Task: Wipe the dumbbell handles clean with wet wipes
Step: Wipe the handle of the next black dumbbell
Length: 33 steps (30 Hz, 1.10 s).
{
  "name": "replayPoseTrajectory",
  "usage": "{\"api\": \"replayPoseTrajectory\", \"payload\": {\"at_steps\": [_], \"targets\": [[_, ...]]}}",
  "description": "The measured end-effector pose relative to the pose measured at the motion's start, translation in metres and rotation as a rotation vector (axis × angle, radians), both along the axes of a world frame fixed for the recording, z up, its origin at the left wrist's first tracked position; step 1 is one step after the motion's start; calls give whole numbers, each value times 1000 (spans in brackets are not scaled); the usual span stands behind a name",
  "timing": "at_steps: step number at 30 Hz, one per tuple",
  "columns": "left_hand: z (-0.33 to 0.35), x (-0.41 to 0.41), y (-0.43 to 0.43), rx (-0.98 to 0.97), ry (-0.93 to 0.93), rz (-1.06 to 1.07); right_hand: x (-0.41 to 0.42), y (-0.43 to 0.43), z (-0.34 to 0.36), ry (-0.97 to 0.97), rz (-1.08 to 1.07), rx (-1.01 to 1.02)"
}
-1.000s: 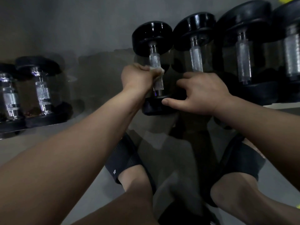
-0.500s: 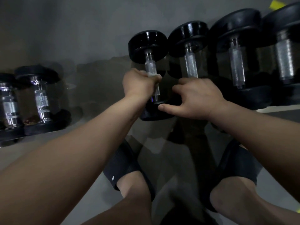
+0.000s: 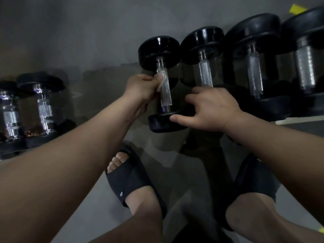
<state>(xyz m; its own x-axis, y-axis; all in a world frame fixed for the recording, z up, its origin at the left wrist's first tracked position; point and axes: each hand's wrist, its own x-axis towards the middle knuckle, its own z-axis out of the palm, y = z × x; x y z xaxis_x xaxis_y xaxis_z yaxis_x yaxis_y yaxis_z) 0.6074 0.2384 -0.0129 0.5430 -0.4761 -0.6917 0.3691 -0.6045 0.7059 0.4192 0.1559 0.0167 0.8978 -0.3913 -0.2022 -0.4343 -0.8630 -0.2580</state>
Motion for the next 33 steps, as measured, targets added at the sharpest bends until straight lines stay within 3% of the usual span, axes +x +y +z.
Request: {"api": "replayPoseTrajectory", "payload": {"at_steps": [4,13,17,24,28,33], "targets": [[5,1,12,43,50,-218,0,-1,0,16,1,4],[0,-3,28,-31,207,-301,-1,-2,0,31,-7,-12],[5,-7,47,-52,112,-386,-1,-2,-2,51,-6,-14],[20,-9,69,-99,-117,-328,1,-5,1,127,-75,101],[22,-7,79,-190,-16,-309,9,-6,5,100,-148,245],[26,-5,75,-285,43,-222,22,1,17,-110,-299,410]]}}
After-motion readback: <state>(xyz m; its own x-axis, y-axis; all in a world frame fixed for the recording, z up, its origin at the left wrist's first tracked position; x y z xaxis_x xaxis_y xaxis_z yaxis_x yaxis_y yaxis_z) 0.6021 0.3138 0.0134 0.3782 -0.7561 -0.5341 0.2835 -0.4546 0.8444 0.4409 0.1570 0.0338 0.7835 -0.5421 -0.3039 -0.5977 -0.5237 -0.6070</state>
